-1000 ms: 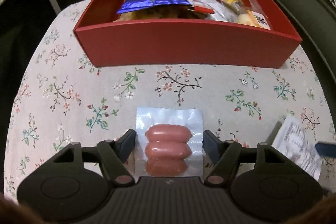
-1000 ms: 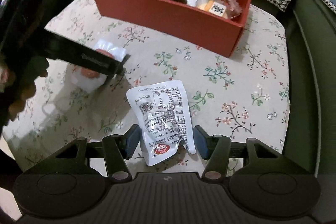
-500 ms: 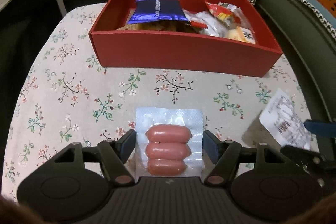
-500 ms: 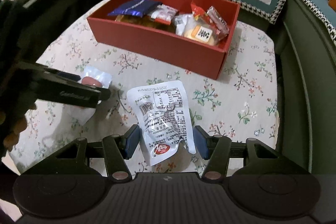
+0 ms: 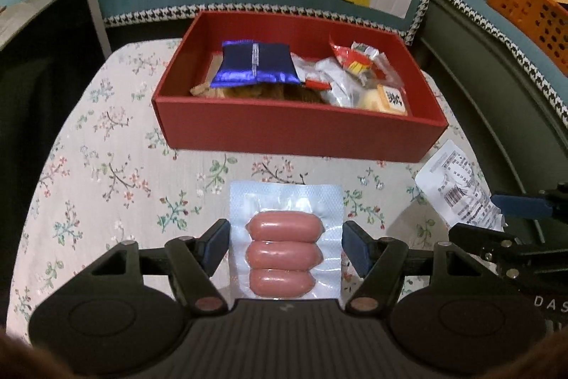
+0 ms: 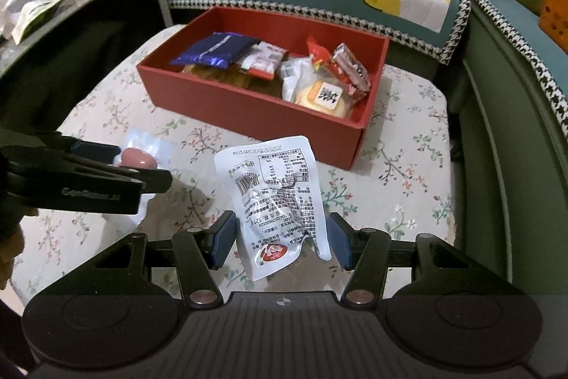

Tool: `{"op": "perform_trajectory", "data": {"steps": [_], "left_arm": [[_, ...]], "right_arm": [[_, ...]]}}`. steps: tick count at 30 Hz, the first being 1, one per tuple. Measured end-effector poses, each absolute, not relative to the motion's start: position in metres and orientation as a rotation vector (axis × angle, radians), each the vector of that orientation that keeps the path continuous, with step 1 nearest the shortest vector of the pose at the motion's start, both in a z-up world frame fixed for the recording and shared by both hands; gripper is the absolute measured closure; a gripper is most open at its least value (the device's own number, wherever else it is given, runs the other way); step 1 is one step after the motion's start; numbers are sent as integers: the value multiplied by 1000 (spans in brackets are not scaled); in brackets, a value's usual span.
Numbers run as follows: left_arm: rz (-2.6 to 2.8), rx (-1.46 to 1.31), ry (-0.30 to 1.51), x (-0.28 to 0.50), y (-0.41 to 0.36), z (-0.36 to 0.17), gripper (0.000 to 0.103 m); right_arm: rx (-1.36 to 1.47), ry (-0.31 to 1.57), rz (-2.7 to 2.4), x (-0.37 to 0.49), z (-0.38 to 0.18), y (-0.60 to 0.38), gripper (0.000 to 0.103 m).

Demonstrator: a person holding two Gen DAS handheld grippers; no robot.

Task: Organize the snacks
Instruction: 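Lift both packets and carry them over the red box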

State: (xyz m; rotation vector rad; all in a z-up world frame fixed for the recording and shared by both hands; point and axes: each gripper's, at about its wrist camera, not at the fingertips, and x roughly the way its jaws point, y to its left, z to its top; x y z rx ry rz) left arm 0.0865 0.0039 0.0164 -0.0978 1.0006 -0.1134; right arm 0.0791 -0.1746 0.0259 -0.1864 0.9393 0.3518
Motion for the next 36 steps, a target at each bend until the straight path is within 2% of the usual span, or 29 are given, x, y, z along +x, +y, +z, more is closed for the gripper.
{"op": "perform_trajectory", "data": {"steps": [16, 36], "left_arm": [[-92, -94, 914, 99, 8, 41, 0], [-71, -115, 848, 161, 3, 59, 0]], "right_arm": [[-156, 851, 318, 93, 51, -174, 40], [-107, 772, 284, 149, 72, -169, 40]]}}
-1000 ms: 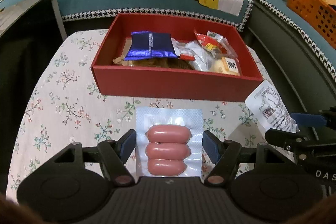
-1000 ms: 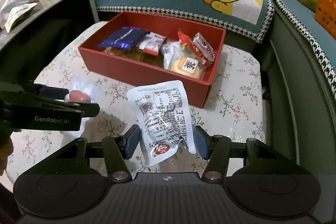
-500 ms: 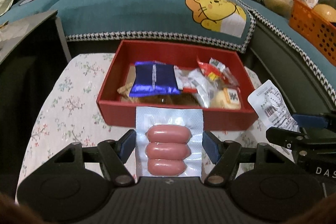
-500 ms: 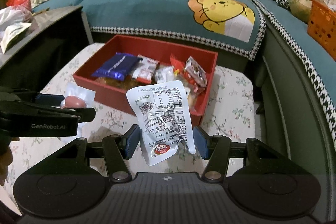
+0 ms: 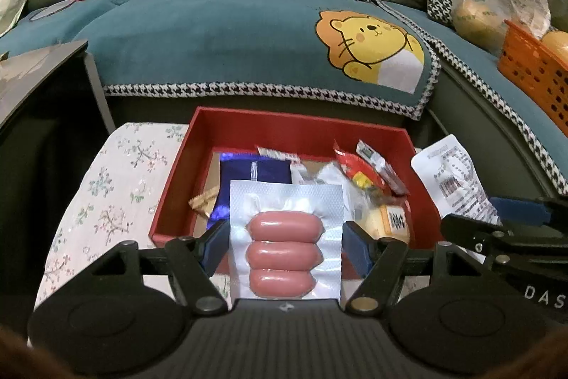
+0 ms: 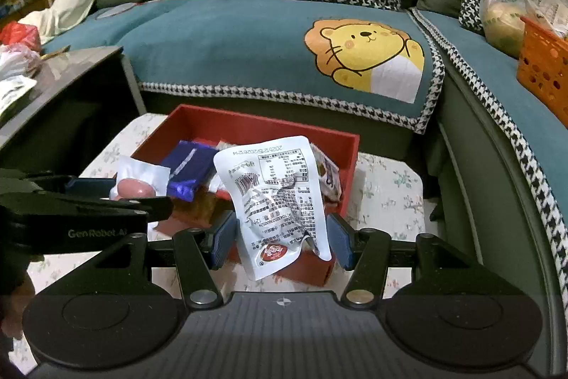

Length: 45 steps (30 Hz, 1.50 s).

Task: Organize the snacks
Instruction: 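Lift both packets and carry them over the red box, then lower the sausage pack and white sachet into the box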

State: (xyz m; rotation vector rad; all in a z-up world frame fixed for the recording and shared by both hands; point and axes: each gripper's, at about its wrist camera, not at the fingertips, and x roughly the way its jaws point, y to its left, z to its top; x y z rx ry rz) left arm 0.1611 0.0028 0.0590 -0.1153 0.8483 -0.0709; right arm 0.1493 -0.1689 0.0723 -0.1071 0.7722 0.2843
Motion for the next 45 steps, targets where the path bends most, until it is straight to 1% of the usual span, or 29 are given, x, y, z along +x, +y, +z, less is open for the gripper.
{"op": "perform_trajectory", "data": {"steps": [6, 19, 45], "left_arm": [[-58, -111, 837, 186, -1, 58, 0], [-18, -84, 882, 226, -5, 29, 0], [16, -1, 916, 241, -12, 7, 0]], "right_arm": [[-97, 784, 270, 172, 67, -169, 40], [-106, 827, 274, 214, 44, -154, 40], [-98, 902, 269, 239, 11, -151, 39]]}}
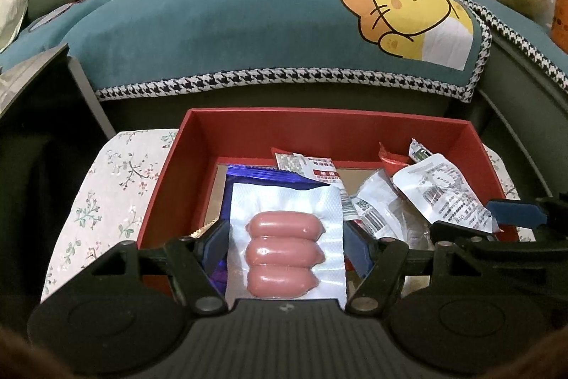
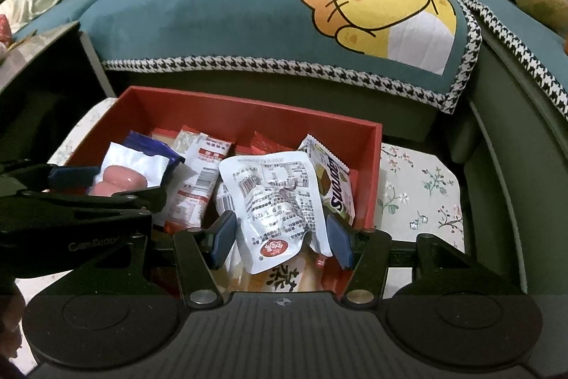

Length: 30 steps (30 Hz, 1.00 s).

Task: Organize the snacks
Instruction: 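Lower the sausage pack and white sachet into the box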

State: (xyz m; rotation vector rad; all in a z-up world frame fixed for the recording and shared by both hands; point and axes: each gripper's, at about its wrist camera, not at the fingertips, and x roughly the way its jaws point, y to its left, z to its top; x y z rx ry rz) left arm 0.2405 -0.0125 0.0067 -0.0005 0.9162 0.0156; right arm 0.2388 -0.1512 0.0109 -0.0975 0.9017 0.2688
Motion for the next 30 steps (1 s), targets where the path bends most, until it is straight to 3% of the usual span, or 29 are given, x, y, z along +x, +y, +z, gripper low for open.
{"op": "perform_trajectory", "data": {"steps": [30], "left_arm": [[14, -5, 929, 234, -11, 13, 0]], "right_arm": [[-127, 919, 248, 234, 12, -152, 32]]}}
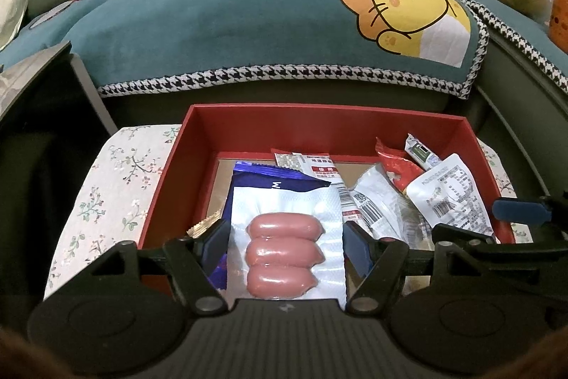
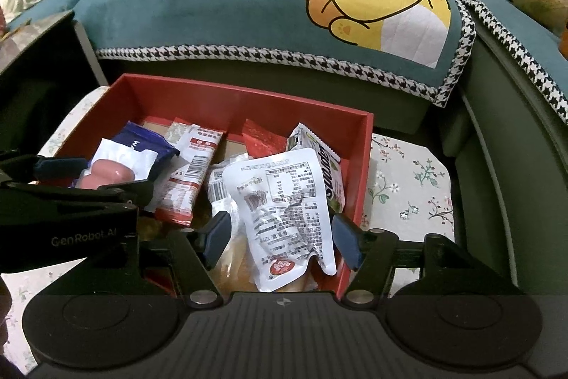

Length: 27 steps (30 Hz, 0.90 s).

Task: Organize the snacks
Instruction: 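Lower the sausage pack and white sachet into the box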

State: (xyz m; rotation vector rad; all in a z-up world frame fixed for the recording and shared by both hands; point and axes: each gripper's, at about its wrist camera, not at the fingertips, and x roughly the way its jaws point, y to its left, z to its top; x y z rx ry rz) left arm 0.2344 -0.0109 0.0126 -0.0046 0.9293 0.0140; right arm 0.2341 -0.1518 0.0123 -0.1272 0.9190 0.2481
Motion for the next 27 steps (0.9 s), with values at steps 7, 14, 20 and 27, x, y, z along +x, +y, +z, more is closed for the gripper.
{"op": "perform_trajectory", "data": {"steps": [7, 14, 20, 27], "left_arm": [[4, -33, 929, 231, -9, 18, 0], [-1, -48, 910, 222, -8, 28, 0], [-3, -44, 892, 216, -8, 35, 0], [-12, -48, 895, 211, -8, 36, 0]], "right_arm": [[-118, 912, 240, 232, 17, -154, 31], [-117, 892, 231, 225, 26, -156, 30], [-121, 876, 225, 217, 35, -157, 28], [-135, 877, 211, 212, 37, -157, 27]]}}
